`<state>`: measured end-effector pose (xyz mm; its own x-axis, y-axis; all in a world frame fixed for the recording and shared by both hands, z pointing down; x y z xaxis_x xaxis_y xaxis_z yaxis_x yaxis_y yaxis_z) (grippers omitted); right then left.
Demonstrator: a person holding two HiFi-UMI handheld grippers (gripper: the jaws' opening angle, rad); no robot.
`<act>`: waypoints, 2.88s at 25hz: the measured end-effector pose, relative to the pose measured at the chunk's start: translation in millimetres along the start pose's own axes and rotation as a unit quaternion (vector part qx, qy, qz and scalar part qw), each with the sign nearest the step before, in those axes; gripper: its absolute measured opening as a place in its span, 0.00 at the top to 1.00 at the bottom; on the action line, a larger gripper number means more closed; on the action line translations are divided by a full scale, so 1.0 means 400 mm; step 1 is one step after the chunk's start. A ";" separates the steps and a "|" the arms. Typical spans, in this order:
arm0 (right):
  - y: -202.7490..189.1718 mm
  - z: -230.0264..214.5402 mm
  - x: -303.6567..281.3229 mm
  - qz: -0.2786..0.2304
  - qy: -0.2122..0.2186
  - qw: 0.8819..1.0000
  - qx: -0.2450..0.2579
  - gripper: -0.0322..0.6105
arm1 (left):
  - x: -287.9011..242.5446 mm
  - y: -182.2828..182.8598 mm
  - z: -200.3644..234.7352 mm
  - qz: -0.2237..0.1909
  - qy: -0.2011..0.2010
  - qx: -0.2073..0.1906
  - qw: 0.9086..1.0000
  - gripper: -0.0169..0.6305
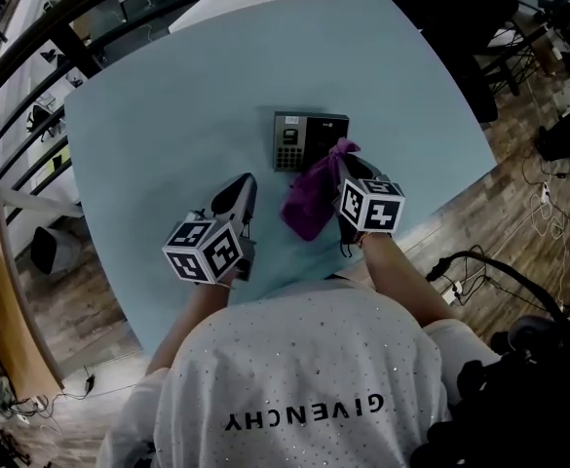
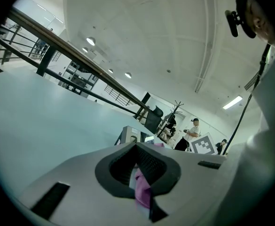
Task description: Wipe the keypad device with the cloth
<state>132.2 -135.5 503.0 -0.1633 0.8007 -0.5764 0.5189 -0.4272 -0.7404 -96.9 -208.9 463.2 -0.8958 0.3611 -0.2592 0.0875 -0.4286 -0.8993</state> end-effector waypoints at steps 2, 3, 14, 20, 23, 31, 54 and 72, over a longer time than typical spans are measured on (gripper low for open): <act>0.001 -0.015 0.004 -0.002 -0.010 1.000 -0.003 0.90 | 0.002 0.001 0.000 -0.001 0.002 0.000 1.000 0.97; 0.001 -0.023 0.006 -0.003 -0.015 1.000 -0.006 0.90 | 0.004 0.002 -0.001 -0.001 0.002 -0.001 1.000 0.97; 0.012 0.042 0.021 -0.018 0.030 0.999 -0.008 0.91 | 0.036 0.000 -0.004 -0.007 0.010 0.002 1.000 0.97; -0.026 0.191 0.001 0.019 0.104 0.992 0.070 0.91 | 0.081 -0.017 -0.005 -0.006 0.024 0.001 1.000 0.97; -0.050 0.239 -0.026 0.038 0.123 0.986 0.105 0.91 | 0.109 -0.026 0.010 -0.005 0.039 0.006 0.999 0.97; -0.083 0.224 -0.069 0.056 0.107 0.986 0.113 0.90 | 0.150 -0.034 0.037 -0.006 0.060 0.007 0.998 0.97; -0.084 0.019 -0.006 0.018 -0.017 0.999 0.041 0.90 | 0.132 -0.025 0.029 -0.006 0.027 0.002 1.000 0.97; -0.091 0.215 0.005 0.024 0.097 0.988 0.120 0.90 | 0.180 -0.027 0.030 -0.010 0.032 0.003 0.999 0.97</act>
<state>40.9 -154.5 498.8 0.0330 0.8330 -0.5523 0.3048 -0.5347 -0.7882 -167.6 -188.2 458.4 -0.8672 0.4230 -0.2628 0.0664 -0.4248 -0.9029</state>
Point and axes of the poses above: the fingertips, and each gripper's own axes: x backward along the fingers, z to its left, y out of its top, the point moved 5 cm from there along x, backward along the fingers, and after that the axes turned 14 degrees about -x, right-handed, at the moved point
